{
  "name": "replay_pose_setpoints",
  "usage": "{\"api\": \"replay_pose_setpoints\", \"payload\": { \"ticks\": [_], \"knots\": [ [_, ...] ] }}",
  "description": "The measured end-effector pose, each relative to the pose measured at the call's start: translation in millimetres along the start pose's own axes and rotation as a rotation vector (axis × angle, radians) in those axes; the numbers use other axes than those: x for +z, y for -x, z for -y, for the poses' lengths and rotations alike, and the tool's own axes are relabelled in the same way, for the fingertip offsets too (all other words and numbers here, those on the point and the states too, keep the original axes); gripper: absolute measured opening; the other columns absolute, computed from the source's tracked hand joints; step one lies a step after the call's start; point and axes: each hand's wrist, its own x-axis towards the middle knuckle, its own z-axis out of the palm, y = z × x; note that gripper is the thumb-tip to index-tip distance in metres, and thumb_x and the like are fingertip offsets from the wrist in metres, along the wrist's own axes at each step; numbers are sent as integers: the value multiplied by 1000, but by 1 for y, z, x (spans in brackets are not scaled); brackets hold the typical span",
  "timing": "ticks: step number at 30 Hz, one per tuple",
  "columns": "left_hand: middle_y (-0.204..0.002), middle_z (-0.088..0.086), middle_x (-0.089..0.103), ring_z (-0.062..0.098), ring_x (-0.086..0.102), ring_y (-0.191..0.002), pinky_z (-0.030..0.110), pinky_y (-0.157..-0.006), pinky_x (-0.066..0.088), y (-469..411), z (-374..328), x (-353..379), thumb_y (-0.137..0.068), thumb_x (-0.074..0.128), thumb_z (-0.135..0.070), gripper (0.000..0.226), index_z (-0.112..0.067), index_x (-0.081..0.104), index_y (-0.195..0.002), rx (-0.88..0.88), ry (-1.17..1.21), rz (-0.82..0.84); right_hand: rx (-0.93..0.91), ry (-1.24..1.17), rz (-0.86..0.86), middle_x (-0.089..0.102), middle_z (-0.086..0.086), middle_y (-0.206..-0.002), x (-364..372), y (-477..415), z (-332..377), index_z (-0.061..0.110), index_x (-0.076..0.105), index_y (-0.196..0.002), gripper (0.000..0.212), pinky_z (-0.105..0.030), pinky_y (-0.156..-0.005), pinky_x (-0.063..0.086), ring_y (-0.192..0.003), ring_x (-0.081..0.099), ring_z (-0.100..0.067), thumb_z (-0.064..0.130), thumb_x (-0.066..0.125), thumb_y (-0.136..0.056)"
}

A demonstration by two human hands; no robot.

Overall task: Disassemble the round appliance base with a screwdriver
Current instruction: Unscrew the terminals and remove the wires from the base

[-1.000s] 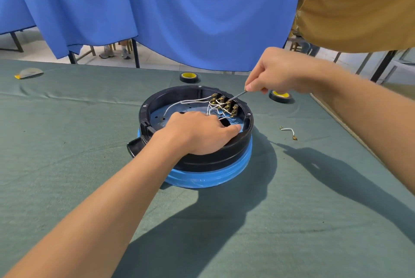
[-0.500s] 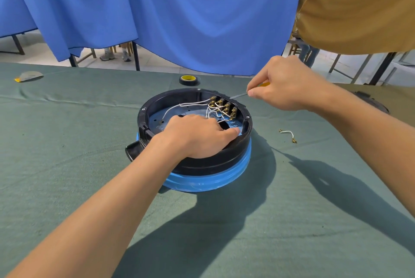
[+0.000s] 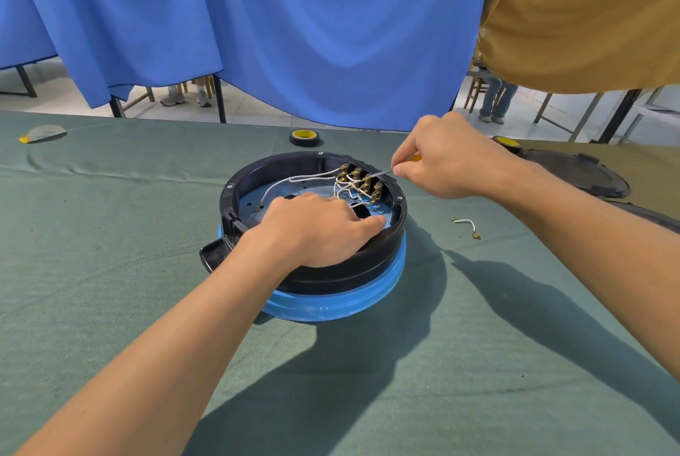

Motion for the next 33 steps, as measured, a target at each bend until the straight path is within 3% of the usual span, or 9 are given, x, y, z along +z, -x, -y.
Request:
{"api": "replay_pose_setpoints", "payload": {
  "ticks": [4, 8, 12, 14, 17, 23, 26, 30, 33],
  "knots": [
    [-117, -4, 61, 25, 48, -120, 43, -71, 29, 0, 0, 2, -80, 10, -74, 67, -27, 59, -78, -39, -4, -24, -33, 94, 24, 63, -19, -68, 3, 2, 10, 2, 67, -70, 21, -42, -62, 54, -66, 52, -32, 8, 54, -85],
    [-118, -4, 61, 24, 48, -119, 42, -70, 30, 0, -1, 2, -83, 16, -69, 62, -28, 62, -84, -51, -20, -51, -47, 150, 68, 32, -10, -55, 1, 3, 25, 10, 36, -54, 34, -32, -49, 31, -56, 33, -28, 2, 51, -83],
    [-120, -6, 61, 26, 49, -116, 43, -72, 29, 0, 0, 0, -85, 18, -69, 60, -27, 61, -81, -52, -1, -19, 44, 59, 114, 61, -13, -78, -12, -17, 19, 6, 64, -80, 11, -37, -63, 51, -79, 56, -38, 10, 54, -83],
    [-118, -5, 61, 26, 50, -113, 43, -72, 30, 0, 0, 0, -85, 18, -70, 61, -25, 58, -76, -43, 2, -13, 148, -74, 185, 68, -12, -79, -21, -32, 4, 2, 71, -96, 21, -32, -60, 49, -70, 59, -36, 16, 63, -82],
    [-117, -5, 61, 27, 50, -111, 43, -73, 30, 0, 0, -1, -86, 19, -70, 59, -25, 55, -72, -37, -4, -12, 338, -420, 366, 54, -12, -67, -30, -46, -17, -3, 71, -94, 17, -22, -46, 27, -50, 37, -20, 10, 68, -85],
    [-114, -7, 60, 22, 46, -100, 43, -74, 30, 2, -1, -3, -88, 18, -68, 59, -26, 56, -74, -30, 8, -8, 554, -812, 561, 47, -8, -59, -24, -53, -43, 0, 65, -94, 12, -15, -35, 14, -32, 17, -6, 9, 57, -93],
    [-115, -7, 60, 24, 47, -102, 43, -73, 30, 2, -1, -3, -88, 18, -69, 59, -25, 55, -71, -31, 10, -10, 436, -693, 402, 49, -10, -62, -21, -44, -37, -4, 68, -93, 12, -18, -38, 18, -35, 21, -10, 6, 62, -89],
    [-123, -7, 58, 27, 48, -119, 44, -75, 30, 2, -2, -2, -88, 19, -70, 60, -25, 53, -69, -47, 9, -5, 91, -121, 145, 64, 11, -53, -15, -22, -12, 10, 76, -87, 14, -24, -45, 42, -50, 52, -15, 13, 63, -84],
    [-123, -8, 59, 26, 48, -118, 44, -75, 30, 2, -2, -2, -89, 19, -70, 61, -25, 55, -71, -53, 20, -1, -29, 74, 110, 73, -13, -87, -7, -12, 3, 0, 73, -89, 20, -48, -68, 58, -87, 64, -34, 6, 54, -83]
  ]
}}
